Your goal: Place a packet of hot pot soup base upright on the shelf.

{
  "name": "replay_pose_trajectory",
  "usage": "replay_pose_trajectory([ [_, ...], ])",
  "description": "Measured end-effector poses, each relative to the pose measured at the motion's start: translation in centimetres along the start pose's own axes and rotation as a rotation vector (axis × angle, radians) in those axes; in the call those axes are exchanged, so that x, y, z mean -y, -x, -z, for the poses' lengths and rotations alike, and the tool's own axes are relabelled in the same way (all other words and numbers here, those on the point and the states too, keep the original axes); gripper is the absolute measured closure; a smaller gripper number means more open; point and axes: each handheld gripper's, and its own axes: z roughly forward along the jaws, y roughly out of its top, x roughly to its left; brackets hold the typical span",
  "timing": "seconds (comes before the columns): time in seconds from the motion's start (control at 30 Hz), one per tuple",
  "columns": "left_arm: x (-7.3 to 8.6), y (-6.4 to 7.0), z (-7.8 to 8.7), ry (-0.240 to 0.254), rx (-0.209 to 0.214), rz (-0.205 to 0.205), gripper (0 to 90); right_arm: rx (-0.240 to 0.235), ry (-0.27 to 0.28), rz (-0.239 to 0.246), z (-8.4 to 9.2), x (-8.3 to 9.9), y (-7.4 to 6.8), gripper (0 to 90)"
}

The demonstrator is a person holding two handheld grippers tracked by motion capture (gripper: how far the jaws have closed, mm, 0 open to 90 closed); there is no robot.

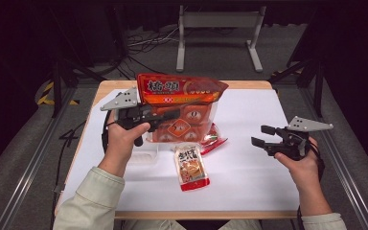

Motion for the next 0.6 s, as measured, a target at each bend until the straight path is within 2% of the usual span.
replay_pose_trajectory([
  [0.07, -0.1, -0.2, 0.1, -0.001, -0.01, -0.004, 71.4, -0.004, -0.001, -0.008, -0.1, 0.1, 0.1, 34.2],
  [0.17, -0.4, -0.9, 0.4, -0.003, -0.053, 0.001, 71.4, -0.001, -0.011, -0.001, -0.2, 0.2, 0.2, 34.2],
  [0.5, -0.3, -2.9, 1.4, 0.014, -0.132, 0.009, 71.4, 0.012, -0.042, -0.016, -0.8, 0.9, 0.8, 34.0],
  [0.53, -0.2, -3.4, 1.7, 0.012, -0.158, 0.012, 71.4, 0.01, -0.043, -0.022, -0.8, 1.0, 0.9, 34.1],
  [0.6, -0.3, -3.5, 1.8, 0.004, -0.172, 0.005, 71.4, 0.01, -0.044, -0.024, -0.8, 1.0, 0.9, 34.1],
])
